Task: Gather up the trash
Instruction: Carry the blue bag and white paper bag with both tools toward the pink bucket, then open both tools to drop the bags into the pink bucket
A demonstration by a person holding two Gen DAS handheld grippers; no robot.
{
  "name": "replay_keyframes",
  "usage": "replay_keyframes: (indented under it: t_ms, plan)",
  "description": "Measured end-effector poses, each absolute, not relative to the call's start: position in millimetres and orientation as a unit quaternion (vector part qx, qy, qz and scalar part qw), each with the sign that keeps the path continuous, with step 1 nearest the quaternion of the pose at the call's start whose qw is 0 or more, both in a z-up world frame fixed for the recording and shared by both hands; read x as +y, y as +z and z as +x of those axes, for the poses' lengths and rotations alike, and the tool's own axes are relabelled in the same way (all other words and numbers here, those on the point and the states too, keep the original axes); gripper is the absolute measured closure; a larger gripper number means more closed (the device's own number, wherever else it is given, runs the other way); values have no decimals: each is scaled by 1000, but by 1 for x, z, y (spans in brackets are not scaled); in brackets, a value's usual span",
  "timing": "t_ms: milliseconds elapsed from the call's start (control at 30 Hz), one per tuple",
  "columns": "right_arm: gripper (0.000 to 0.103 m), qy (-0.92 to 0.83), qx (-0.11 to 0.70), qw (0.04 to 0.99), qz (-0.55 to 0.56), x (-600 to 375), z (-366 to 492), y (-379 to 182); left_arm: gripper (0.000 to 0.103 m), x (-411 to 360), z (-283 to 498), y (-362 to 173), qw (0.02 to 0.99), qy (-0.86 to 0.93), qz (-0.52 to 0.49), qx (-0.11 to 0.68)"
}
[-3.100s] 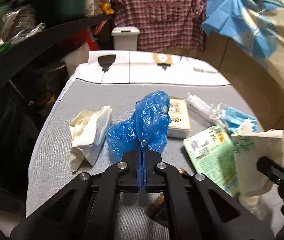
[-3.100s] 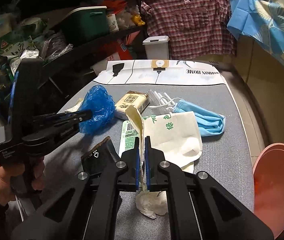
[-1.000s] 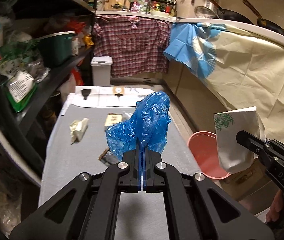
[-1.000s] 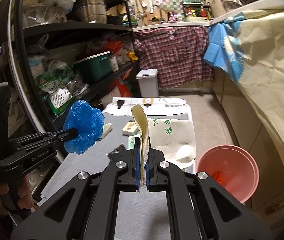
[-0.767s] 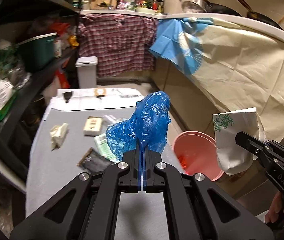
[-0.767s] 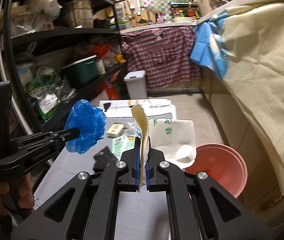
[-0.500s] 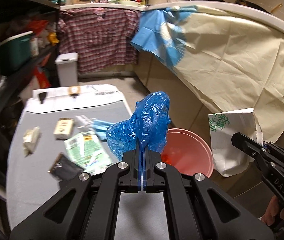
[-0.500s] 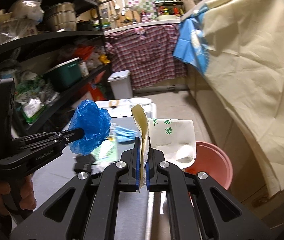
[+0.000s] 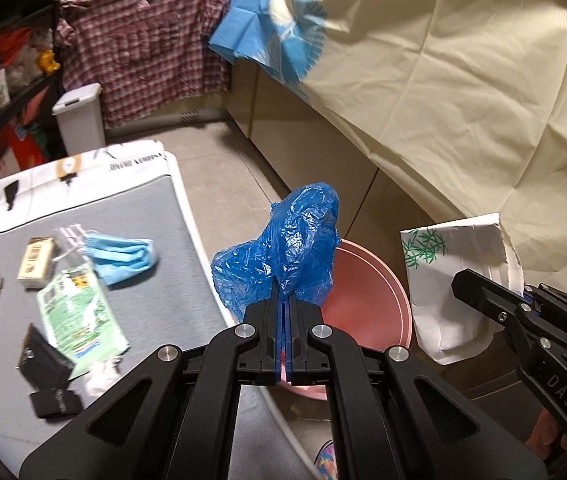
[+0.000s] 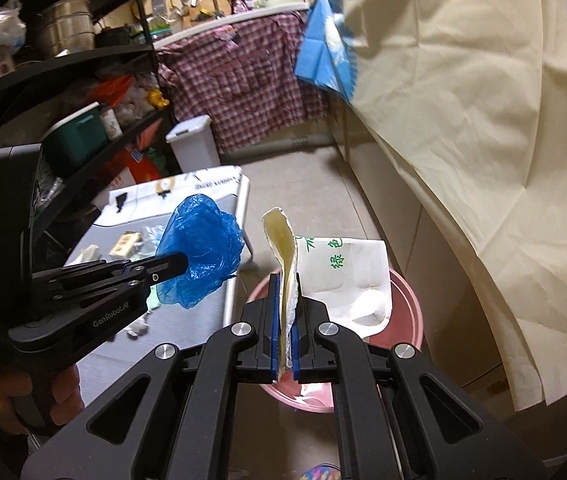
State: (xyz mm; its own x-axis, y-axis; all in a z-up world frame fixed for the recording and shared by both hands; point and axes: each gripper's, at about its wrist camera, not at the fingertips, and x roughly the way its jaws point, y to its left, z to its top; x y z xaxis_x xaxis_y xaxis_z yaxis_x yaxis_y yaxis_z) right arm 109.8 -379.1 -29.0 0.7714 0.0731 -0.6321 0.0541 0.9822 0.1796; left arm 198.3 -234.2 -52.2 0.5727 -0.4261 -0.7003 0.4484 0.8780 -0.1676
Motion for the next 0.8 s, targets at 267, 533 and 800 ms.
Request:
replay_keyframes:
  t_ms: [267, 533, 800]
  plan:
    - [98, 0, 369, 922, 118, -398, 127, -48, 103, -258, 218, -74, 876, -250, 17, 413]
    - [98, 0, 390, 912, 123, -411, 143, -64, 103, -281, 229, -89, 868, -257, 26, 425]
    - [82, -17, 410, 904, 116, -415, 155, -77, 41, -293, 243, -102, 856, -235, 38, 458]
